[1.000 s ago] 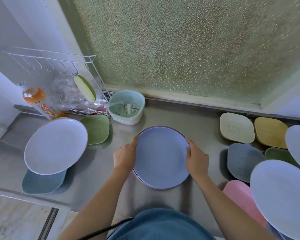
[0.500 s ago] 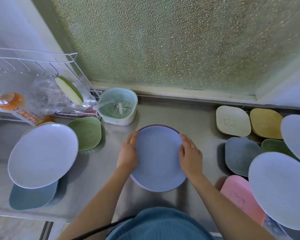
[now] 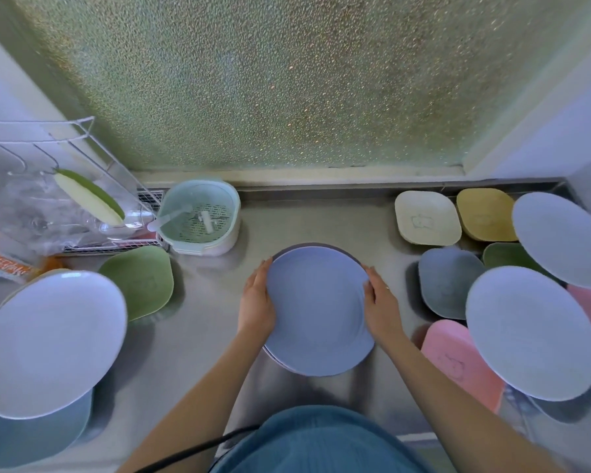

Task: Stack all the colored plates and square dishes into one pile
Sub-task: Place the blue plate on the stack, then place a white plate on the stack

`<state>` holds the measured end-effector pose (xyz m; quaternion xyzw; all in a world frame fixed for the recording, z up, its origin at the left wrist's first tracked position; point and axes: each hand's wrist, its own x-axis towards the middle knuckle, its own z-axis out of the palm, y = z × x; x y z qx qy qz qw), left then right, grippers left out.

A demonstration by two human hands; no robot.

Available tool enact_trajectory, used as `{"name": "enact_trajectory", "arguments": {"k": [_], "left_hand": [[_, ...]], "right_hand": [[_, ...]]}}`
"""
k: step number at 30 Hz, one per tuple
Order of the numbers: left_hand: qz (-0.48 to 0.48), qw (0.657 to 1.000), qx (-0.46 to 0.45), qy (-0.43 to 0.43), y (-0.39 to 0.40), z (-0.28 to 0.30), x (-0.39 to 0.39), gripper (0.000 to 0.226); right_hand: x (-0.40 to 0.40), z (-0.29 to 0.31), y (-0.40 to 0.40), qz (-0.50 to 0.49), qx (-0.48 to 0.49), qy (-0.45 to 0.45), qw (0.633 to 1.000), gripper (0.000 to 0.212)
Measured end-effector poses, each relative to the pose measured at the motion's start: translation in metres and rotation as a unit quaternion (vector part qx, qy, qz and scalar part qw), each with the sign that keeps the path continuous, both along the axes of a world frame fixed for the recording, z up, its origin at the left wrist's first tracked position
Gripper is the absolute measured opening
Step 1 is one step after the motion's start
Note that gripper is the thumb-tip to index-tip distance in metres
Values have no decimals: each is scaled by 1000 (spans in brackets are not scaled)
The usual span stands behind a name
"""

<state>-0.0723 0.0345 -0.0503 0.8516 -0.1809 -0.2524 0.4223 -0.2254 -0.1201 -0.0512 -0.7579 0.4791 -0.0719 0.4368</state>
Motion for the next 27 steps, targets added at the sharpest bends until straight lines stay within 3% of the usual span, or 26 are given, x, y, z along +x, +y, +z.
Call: {"name": "enact_trajectory", "arguments": {"k": [7,15,18,21,24,27], "left_hand": [[-40,999,-8,20,-39,4,-40,57],[-40,999,4,5,-44,5,-49,55],[-21,1000,3,6,-45,11,-52,52],[-3,1000,22,-3,-45,18,-57,50],[1,999,31,-19,-45,15,-58,48],[6,999,45,-31,-46,11,-58,48]], "right_hand": [[-40,3,-33,-12,-53,62,997,43],[-69,11,-38,-18,-42,48,998,42],[-96,15,-41,-96,-87,26,991,36],[-130,18,-53,-239,-144,-7,960,28],[-167,18,-70,-361,-187,50,912,26],[-203,14,-84,-469,-125,119,866,38]]}}
